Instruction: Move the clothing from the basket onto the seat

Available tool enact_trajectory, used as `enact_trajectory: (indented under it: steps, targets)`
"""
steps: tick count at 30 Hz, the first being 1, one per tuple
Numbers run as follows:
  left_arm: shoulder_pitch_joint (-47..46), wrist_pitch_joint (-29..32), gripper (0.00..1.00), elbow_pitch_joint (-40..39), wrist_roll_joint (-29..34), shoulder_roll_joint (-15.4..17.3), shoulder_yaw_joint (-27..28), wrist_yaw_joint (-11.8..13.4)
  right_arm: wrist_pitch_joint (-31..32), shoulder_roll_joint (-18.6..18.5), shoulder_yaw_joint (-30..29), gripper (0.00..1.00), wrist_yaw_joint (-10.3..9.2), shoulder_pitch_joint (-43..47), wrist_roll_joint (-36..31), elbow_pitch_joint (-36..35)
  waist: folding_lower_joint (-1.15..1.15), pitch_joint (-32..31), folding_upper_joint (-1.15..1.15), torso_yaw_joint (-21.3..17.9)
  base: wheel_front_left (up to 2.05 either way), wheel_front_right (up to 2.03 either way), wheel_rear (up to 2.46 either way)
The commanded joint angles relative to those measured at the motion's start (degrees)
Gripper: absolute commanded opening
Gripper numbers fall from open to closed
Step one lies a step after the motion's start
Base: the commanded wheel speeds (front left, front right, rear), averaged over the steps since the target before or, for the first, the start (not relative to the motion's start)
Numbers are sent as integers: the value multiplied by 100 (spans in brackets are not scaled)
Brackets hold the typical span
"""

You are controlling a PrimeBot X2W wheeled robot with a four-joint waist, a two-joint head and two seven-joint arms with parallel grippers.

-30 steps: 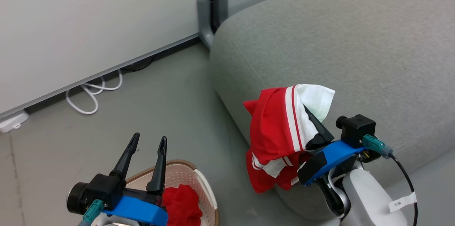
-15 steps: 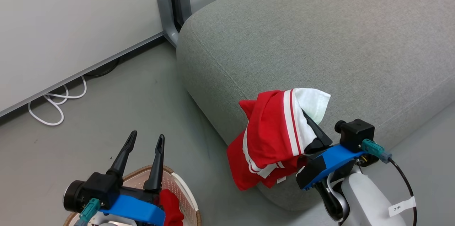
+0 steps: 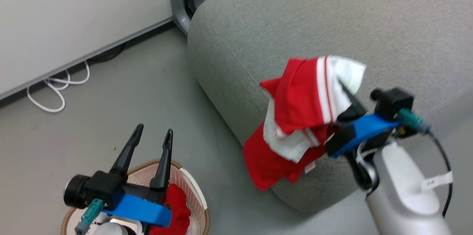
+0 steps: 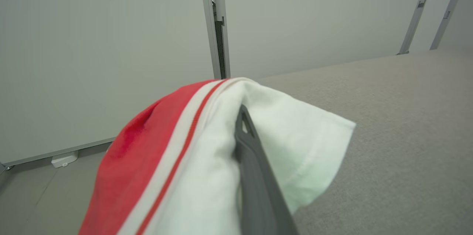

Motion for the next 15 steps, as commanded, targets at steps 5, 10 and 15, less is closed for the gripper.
enact_trajectory:
  steps: [5,10,15]
  targets:
    - [-376,-15,100,-134,57,141,-65,-2,217,-8,-770,0,3,-904,-392,55,0,597,0,302,0,0,0]
    - [-718,-15,100,-302,128,318,-173,-3,372,-5,-1733,0,3,-1906,-801,129,0,1243,0,511,0,0,0]
    - [-1024,-16,100,-521,209,544,-133,-3,512,-39,-2566,0,3,-2856,-864,34,0,1924,0,619,0,0,0]
